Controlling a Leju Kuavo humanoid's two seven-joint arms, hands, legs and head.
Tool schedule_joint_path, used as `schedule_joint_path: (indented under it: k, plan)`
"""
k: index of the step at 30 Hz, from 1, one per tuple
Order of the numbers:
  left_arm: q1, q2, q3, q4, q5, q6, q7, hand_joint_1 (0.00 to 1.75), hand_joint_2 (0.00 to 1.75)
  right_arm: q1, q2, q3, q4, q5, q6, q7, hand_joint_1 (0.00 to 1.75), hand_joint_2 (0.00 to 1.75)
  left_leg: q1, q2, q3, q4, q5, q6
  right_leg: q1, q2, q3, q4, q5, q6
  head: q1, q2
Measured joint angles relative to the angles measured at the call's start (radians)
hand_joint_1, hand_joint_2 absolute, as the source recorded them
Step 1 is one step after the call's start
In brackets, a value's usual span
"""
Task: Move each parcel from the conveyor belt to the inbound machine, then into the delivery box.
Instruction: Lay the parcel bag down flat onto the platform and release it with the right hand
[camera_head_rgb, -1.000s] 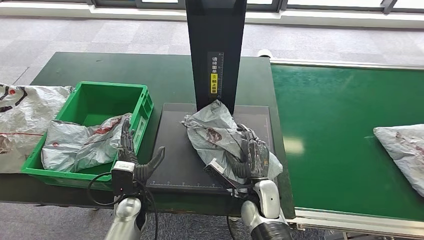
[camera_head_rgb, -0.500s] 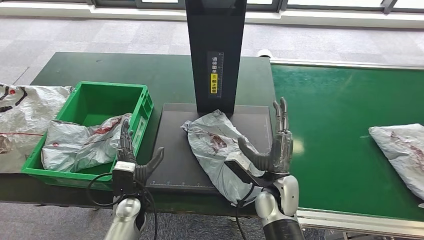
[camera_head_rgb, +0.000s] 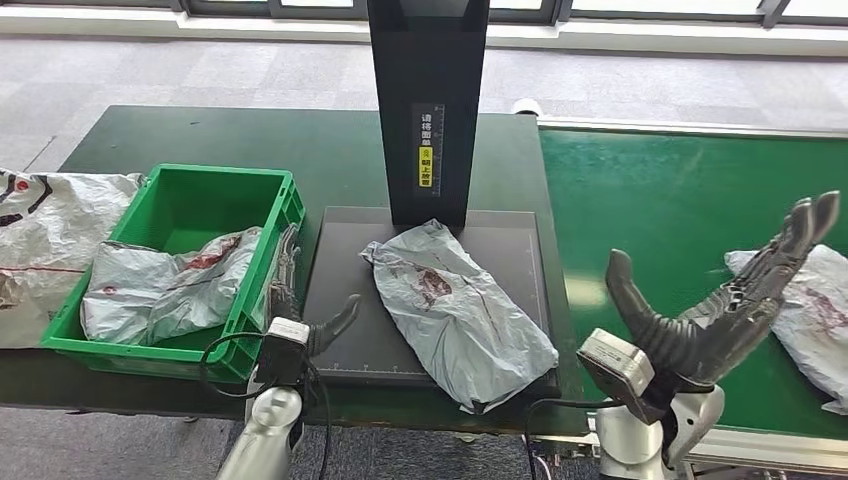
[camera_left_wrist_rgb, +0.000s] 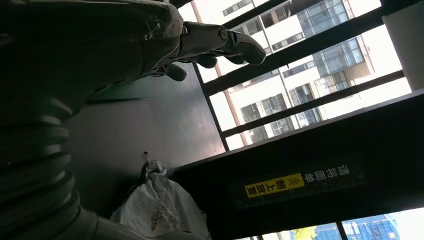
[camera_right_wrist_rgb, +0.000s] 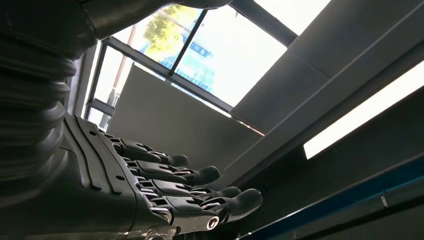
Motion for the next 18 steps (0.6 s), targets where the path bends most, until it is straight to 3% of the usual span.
schedule_joint_path:
  k: [9,13,18]
  plan:
    - [-0.047,-0.025,-0.063,0.05,-0.081,-0.004,0.0,0.0,1.75,0.016,-0.002,-0.013,-0.075,-0.028,0.0,-0.002,0.0,1.75,0.0,0.001,0.001,0.0,0.0,0.0,0.0,0.001,0.0,0.0,0.0,0.0,0.0,0.0]
    - [-0.089,-0.041,-0.143,0.104,-0.101,-0.001,0.02,0.0,1.75,0.016,-0.002,-0.014,-0.079,-0.029,0.001,0.009,0.0,1.75,0.0,0.001,0.001,0.0,0.0,0.0,0.0,0.002,0.0,0.0,0.001,0.0,0.0,0.0]
    - [-0.164,-0.058,-0.28,0.212,-0.059,0.045,0.113,0.0,1.75,0.016,-0.002,-0.015,-0.079,-0.018,0.002,0.031,0.0,1.75,0.0,0.001,0.001,0.0,0.0,0.0,0.0,0.002,0.001,0.0,0.001,0.001,0.0,0.0]
